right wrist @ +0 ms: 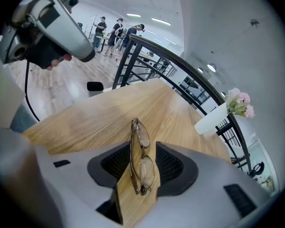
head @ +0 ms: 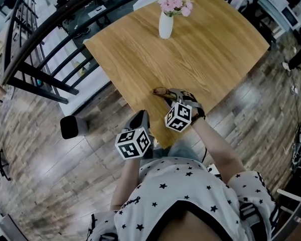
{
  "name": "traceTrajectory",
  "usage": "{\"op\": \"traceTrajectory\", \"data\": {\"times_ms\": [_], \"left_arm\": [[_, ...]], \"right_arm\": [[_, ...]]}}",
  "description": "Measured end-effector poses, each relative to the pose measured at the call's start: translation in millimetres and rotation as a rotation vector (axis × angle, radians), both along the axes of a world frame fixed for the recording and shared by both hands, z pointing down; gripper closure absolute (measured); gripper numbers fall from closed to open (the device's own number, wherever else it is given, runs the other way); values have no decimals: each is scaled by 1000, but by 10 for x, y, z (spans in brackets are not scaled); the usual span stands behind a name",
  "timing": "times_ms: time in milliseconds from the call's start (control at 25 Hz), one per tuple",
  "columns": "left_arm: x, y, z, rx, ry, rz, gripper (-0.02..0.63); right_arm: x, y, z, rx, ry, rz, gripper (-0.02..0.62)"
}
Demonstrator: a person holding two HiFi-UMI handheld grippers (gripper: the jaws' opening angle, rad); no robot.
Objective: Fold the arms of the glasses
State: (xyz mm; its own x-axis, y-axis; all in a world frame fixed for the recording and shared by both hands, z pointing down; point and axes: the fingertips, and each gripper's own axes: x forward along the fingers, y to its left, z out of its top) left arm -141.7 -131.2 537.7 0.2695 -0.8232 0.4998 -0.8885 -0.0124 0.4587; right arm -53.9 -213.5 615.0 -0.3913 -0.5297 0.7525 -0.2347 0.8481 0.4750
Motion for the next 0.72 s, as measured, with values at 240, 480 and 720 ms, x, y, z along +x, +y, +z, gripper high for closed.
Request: {"op": "traceTrajectory", "data": {"times_ms": [240,480,720], "left_arm": [[104,128,-101,33,-2,-22,569],[303,387,-252,56,-10,-46,569],[600,729,-342,80,-18,-61,569]], "right_arm": [[78,241,-386,-7,-164,60,502],[301,621,-829,-29,-347,114,551],[575,1043,-1193,-30,-455,120,564]]}}
